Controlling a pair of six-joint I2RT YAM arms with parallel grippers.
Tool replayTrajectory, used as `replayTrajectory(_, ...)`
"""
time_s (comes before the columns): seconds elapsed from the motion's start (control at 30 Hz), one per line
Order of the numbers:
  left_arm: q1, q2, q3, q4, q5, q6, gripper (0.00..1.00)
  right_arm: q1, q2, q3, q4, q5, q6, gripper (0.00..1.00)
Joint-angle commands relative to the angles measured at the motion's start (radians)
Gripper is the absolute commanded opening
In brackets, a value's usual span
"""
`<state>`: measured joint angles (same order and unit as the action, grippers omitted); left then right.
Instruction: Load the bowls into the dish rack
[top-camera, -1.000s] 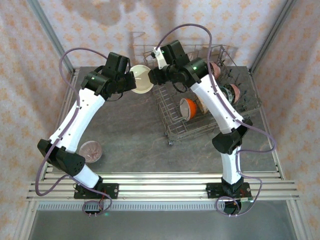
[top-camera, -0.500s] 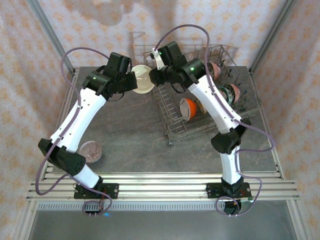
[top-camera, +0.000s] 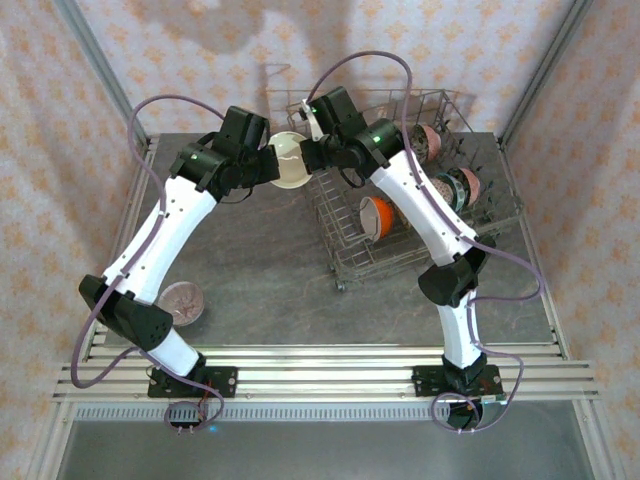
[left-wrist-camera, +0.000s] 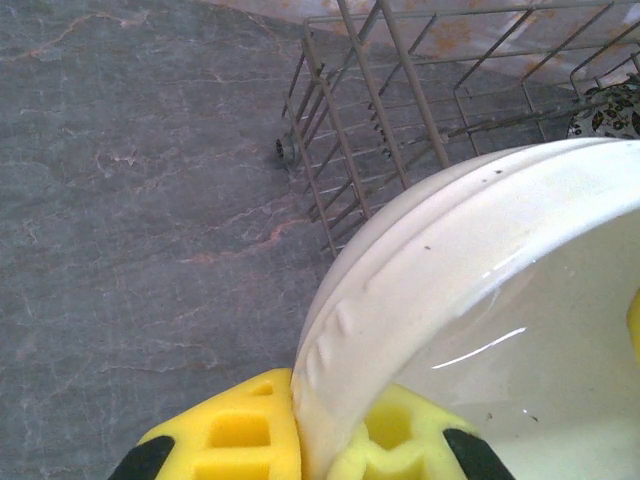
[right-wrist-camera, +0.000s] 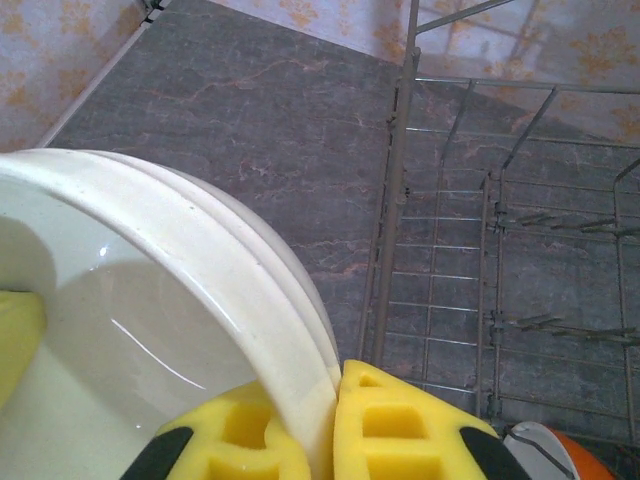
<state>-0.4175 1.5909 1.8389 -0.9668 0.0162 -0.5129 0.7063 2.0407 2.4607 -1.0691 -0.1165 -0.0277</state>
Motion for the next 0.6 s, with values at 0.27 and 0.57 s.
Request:
replayTrajectory(0.27,-0.001,-0.023,0.027,0.046,0.006,-0.015,0.39,-0.004,-0.014,0.006,0.032,0.206,0.043,0.00)
replayTrajectory(0.57,0.009,-0.090,-0.031,0.064,-0.053,-0.004,0.59,-0.127,-0.008,0.027,0.023,0.455,0.145,0.00)
